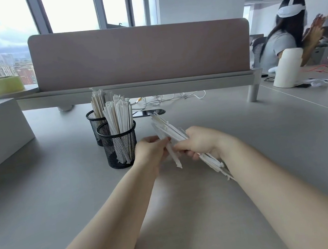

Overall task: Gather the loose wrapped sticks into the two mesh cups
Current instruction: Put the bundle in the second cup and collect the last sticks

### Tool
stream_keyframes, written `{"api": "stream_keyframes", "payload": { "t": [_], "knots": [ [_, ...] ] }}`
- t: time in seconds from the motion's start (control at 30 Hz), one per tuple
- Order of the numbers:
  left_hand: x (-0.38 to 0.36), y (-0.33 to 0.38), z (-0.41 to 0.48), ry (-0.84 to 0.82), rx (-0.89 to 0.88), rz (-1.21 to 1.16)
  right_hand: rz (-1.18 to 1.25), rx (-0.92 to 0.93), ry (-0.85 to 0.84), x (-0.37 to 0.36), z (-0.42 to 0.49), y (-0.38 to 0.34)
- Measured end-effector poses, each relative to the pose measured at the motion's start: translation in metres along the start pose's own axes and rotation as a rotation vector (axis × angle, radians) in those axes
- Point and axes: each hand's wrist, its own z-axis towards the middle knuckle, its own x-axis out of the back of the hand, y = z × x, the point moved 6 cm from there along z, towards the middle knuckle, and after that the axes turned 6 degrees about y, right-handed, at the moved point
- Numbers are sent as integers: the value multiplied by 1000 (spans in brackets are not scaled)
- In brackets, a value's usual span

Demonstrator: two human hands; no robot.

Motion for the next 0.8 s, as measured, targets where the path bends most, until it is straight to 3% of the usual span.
{"api": "stream_keyframes", "payload": {
  "t": [0.1,0.23,0.3,0.5,0.7,0.8],
  "knots": [
    [0,26,-8,22,-167,-30,295,71,65,10,1,-14],
    [-10,62,-30,-102,-308,-73,526,271,205,28,1,-45],
    [-12,72,-39,-145,-381,-68,539,325,238,27,3,-53],
    [-2,77,-39,-66,-423,-51,576,364,272,17,5,-56],
    [4,80,-42,-90,-568,133,570,381,372,13,7,-64],
    [9,70,-42,-118,-535,182,595,377,363,8,10,-67]
  ]
}}
